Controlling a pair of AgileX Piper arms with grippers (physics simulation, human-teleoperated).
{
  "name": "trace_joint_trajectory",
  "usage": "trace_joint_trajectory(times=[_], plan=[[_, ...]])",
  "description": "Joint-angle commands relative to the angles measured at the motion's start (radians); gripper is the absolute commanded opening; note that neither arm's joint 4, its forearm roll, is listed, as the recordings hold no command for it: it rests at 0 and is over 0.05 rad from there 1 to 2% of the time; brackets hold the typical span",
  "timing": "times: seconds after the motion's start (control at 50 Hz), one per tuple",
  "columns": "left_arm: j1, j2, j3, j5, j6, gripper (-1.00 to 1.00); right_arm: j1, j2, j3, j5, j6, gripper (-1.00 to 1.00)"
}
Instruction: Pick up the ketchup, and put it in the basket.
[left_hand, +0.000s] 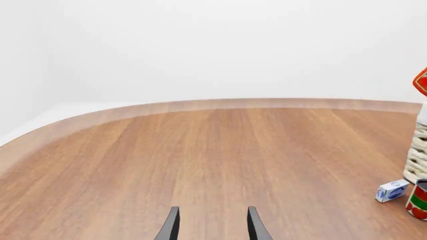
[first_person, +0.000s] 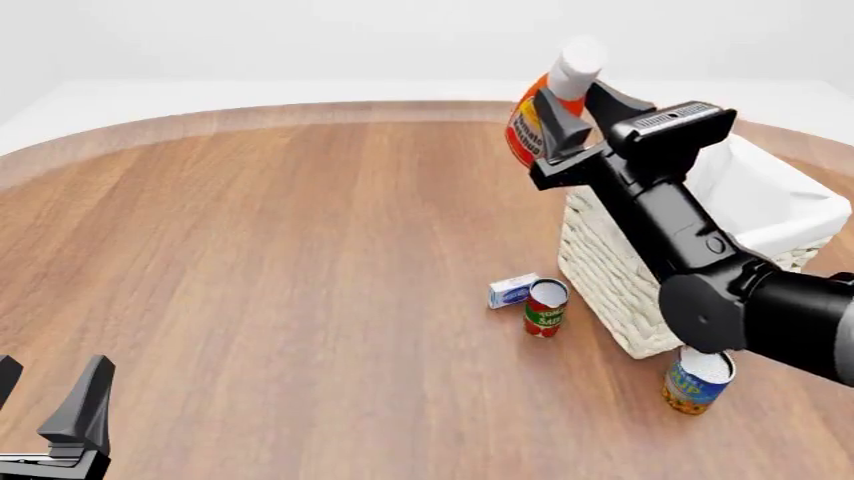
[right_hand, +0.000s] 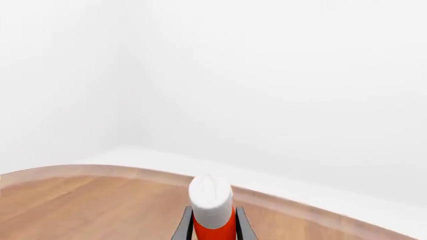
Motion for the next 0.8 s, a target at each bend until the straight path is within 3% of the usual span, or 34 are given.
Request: trace_joint_trajectory(times=[0.02,0.1,0.48,0.8], plan=[[0.0,0.0,0.0,0.0,0.0,1.0,-0.101,-0.022,0.004,0.011,-0.052,-1.0],[0.0,0.0,0.0,0.0,0.0,1.0,-0.129,-0.014,-0.008,0.023,-0.059,-1.0],[0.0,0.0,0.0,0.0,0.0,1.0,-0.28,0.044,-0.065,0.098,-0.199,-1.0],[0.0,0.0,0.0,0.0,0.0,1.0,-0.386,-0.01,-0.007,0.149,-0.185,-1.0]])
